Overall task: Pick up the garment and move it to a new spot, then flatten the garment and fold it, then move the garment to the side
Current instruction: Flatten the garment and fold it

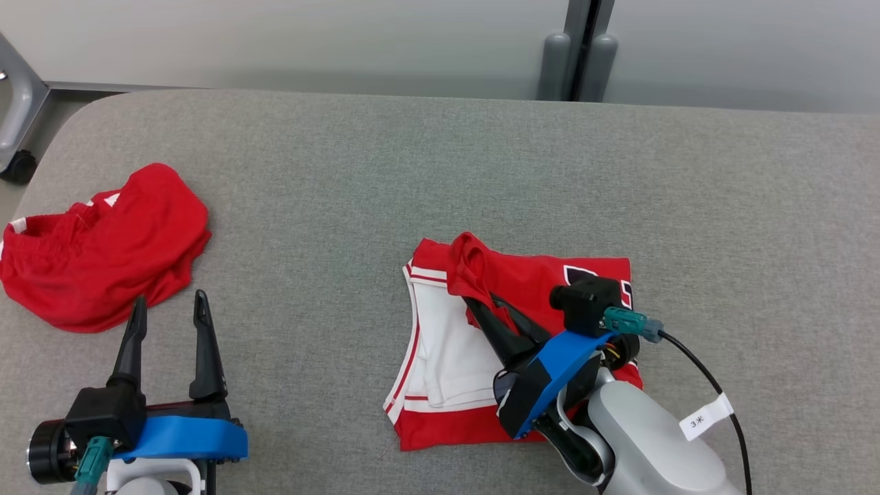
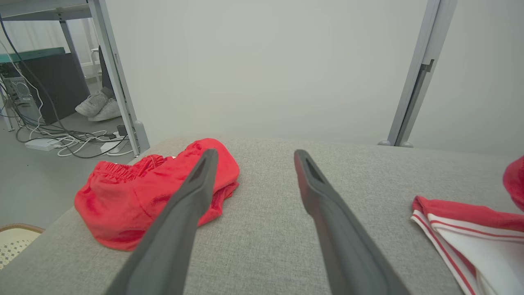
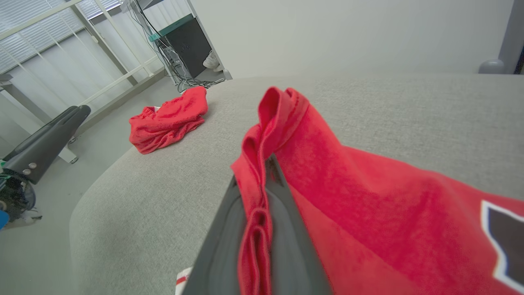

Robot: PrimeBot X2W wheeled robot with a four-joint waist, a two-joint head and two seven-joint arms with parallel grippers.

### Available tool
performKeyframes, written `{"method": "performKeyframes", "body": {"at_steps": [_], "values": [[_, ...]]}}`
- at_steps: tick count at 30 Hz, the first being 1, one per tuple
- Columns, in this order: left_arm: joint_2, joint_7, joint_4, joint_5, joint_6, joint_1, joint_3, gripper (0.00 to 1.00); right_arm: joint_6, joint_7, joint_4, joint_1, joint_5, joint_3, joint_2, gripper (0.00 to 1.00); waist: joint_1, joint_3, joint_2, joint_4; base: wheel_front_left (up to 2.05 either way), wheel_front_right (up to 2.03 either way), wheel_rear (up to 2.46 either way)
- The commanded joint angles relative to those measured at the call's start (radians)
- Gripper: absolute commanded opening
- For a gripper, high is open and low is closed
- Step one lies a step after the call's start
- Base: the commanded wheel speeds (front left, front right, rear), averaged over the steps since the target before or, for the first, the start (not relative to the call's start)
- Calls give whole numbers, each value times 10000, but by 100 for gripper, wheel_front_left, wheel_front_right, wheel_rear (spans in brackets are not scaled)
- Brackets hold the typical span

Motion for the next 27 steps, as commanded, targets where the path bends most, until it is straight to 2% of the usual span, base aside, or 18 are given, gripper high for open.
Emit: {"method": "performKeyframes", "body": {"at_steps": [1,11,12,13,21,23,27], "values": [[-15,-45,42,8,-37,-175,-42,100,1,-131,94,-260,148,186,-3,0,0,43,0,70,0,0,0],[-25,-45,176,-141,-78,-515,-234,100,1,-687,1088,-1142,781,819,-1,0,0,207,0,372,0,0,0],[-25,-45,188,-166,-77,-517,-249,100,1,-695,1172,-1182,852,926,-1,31,0,210,0,385,0,0,0],[-26,-45,198,-168,-72,-507,-259,100,3,-663,1243,-1217,948,1056,3,100,0,208,0,392,0,0,0],[-27,-45,202,-239,12,-330,-236,100,1,-1125,1633,-1591,803,908,-11,100,0,84,0,86,0,0,0],[-24,-45,180,-222,10,-309,-215,100,1,-1250,1688,-1691,472,549,-19,100,0,11,0,-72,0,0,0],[-25,-45,130,-159,21,-223,-198,100,1,-1387,1298,-1543,-296,-629,-523,100,0,-166,0,-396,0,0,0]]}}
